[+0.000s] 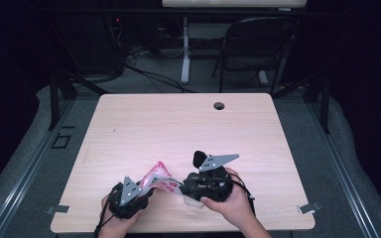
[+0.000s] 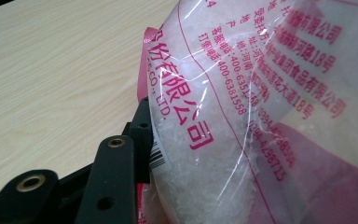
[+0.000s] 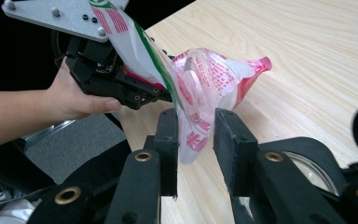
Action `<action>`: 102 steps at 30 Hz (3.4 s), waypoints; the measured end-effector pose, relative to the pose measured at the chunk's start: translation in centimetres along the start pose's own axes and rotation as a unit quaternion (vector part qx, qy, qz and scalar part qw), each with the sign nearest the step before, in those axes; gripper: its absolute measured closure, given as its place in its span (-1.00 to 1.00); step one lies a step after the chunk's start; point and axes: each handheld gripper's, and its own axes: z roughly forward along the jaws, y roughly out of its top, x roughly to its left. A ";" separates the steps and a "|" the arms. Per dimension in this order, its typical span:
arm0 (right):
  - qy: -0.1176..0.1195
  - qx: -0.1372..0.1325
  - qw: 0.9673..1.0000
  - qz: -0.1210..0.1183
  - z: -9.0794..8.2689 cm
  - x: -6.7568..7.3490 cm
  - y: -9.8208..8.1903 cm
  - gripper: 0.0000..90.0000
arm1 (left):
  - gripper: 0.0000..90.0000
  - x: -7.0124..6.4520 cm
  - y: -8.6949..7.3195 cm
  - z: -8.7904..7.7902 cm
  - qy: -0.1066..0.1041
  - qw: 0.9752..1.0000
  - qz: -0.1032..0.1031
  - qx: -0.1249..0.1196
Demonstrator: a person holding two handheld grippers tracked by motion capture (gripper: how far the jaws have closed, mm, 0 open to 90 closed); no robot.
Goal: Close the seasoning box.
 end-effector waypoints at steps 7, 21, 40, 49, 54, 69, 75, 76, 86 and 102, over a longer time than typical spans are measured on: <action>-0.011 -0.017 1.000 0.011 -1.3 -0.3 -0.3 0.54 | 0.30 -0.1 0.6 0.3 0.003 1.000 0.008 0.000; -0.028 -0.037 0.999 0.028 -3.2 -1.1 -0.7 0.52 | 0.30 0.0 2.4 1.1 0.019 0.999 0.030 0.000; -0.045 -0.043 0.998 0.006 -3.0 -0.3 -0.3 0.47 | 0.30 -1.3 3.0 1.5 0.054 0.995 0.083 0.000; -0.044 -0.037 0.998 0.005 -2.9 -0.3 -0.2 0.56 | 0.31 -1.6 3.2 1.7 0.057 0.994 0.096 0.005; -0.042 -0.030 0.999 0.005 -2.7 -0.3 -0.2 0.62 | 0.31 -1.6 3.4 1.8 0.058 0.993 0.098 0.007; -0.046 -0.008 0.999 0.007 -2.5 -0.5 -0.1 0.77 | 0.31 -2.0 3.8 1.8 0.076 0.989 0.124 0.010; -0.046 -0.002 0.999 0.007 -2.5 -0.5 -0.1 0.91 | 0.31 -2.1 4.1 1.7 0.089 0.986 0.141 0.012; -0.045 -0.002 0.999 0.005 -2.5 -0.5 -0.1 0.94 | 0.31 -2.1 4.1 1.7 0.090 0.985 0.144 0.012; -0.043 0.009 0.999 -0.007 -2.4 -0.6 -0.2 1.00 | 0.31 -2.0 4.7 1.4 0.111 0.978 0.174 0.017; -0.070 0.006 0.998 -0.009 -3.1 -0.8 -0.2 1.00 | 0.31 -2.2 5.4 1.2 0.116 0.972 0.202 0.012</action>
